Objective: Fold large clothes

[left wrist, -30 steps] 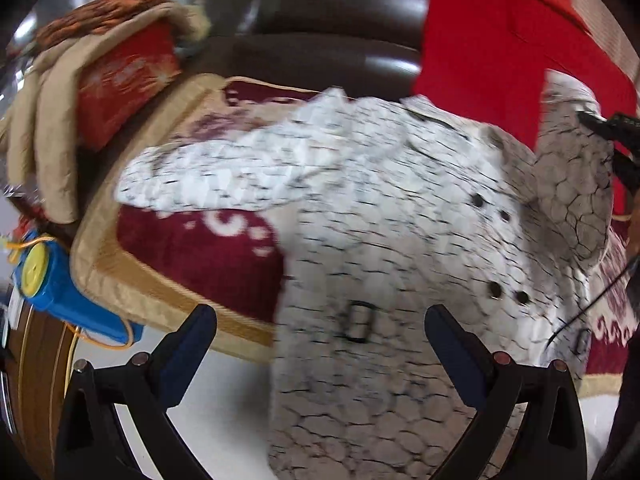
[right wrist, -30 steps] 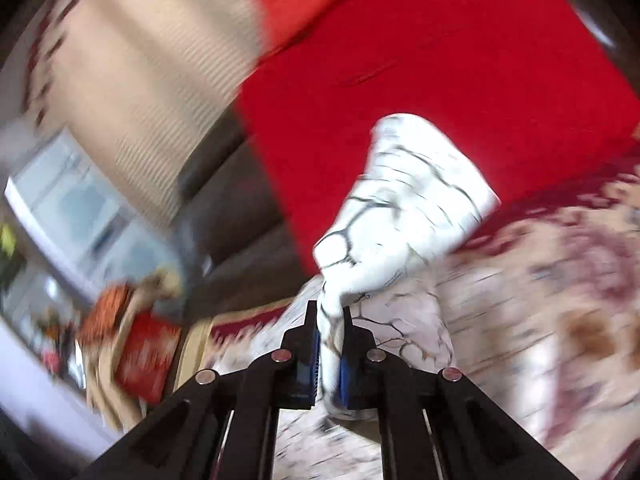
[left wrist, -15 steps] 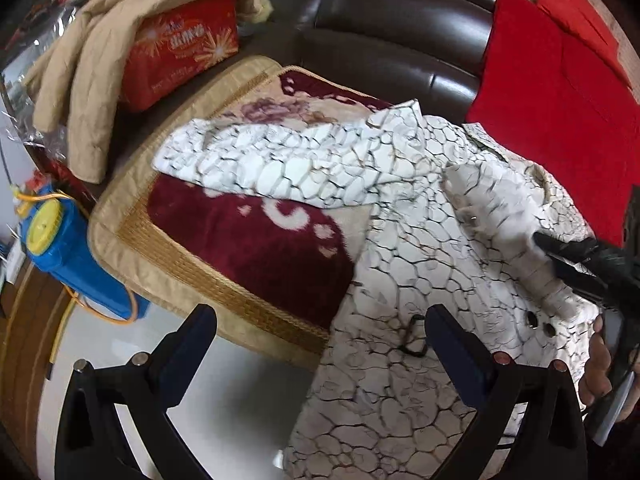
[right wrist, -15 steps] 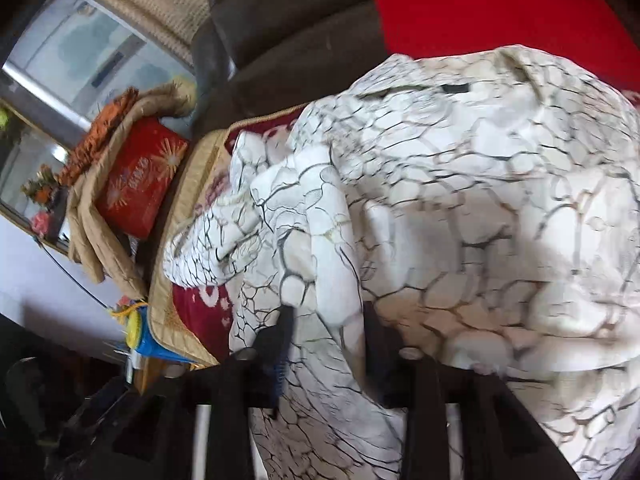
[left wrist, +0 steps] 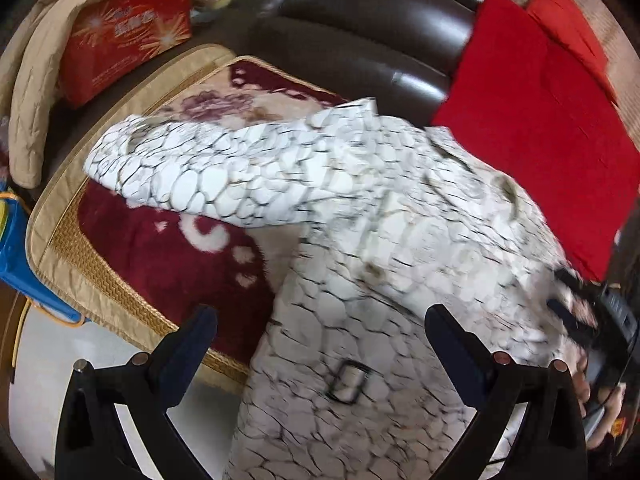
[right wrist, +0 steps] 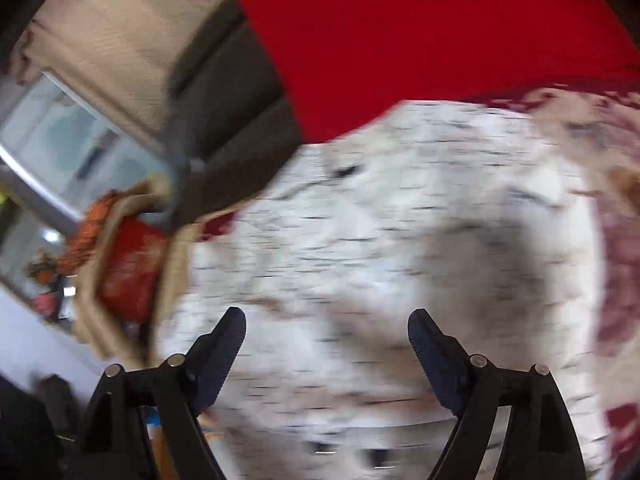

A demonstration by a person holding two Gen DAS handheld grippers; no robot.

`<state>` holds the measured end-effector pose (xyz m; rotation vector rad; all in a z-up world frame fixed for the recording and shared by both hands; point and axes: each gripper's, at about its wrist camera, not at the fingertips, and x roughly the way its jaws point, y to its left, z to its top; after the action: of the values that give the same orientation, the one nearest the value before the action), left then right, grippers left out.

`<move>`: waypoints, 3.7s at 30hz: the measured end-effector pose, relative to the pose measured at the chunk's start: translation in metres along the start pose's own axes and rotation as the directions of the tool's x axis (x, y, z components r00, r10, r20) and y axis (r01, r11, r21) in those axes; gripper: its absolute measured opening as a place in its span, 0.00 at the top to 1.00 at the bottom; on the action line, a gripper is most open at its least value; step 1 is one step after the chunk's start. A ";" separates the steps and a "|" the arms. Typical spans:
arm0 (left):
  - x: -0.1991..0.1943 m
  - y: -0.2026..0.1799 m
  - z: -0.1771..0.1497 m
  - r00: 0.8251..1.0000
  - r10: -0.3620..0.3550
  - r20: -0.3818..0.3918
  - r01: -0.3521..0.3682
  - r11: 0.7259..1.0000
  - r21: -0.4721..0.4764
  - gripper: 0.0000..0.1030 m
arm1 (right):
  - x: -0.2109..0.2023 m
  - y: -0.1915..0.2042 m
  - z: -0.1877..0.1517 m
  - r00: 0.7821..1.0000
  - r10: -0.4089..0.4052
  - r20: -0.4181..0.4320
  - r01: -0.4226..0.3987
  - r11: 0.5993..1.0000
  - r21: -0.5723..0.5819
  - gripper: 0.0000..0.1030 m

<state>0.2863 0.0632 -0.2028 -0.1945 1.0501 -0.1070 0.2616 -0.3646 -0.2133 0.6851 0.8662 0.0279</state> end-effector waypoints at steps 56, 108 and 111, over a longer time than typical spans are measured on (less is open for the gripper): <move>-0.095 -0.139 0.099 0.897 -0.344 0.278 0.188 0.865 0.465 0.95 | -0.112 -0.042 -0.032 0.974 0.051 0.220 -0.057 0.998 0.020 0.21; 0.022 -0.113 0.051 0.987 -0.082 0.140 0.023 0.924 0.383 0.15 | -0.041 -0.074 0.024 0.997 0.034 -0.073 -0.014 0.966 0.257 0.13; 0.039 -0.121 0.057 0.988 -0.095 0.122 0.041 0.922 0.385 0.15 | -0.015 -0.090 0.016 0.986 0.053 -0.158 0.010 0.928 0.373 0.26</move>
<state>0.3557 -0.0562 -0.1830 0.1149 0.8650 -0.3537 0.2405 -0.4485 -0.2463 1.0614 1.0366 -0.0629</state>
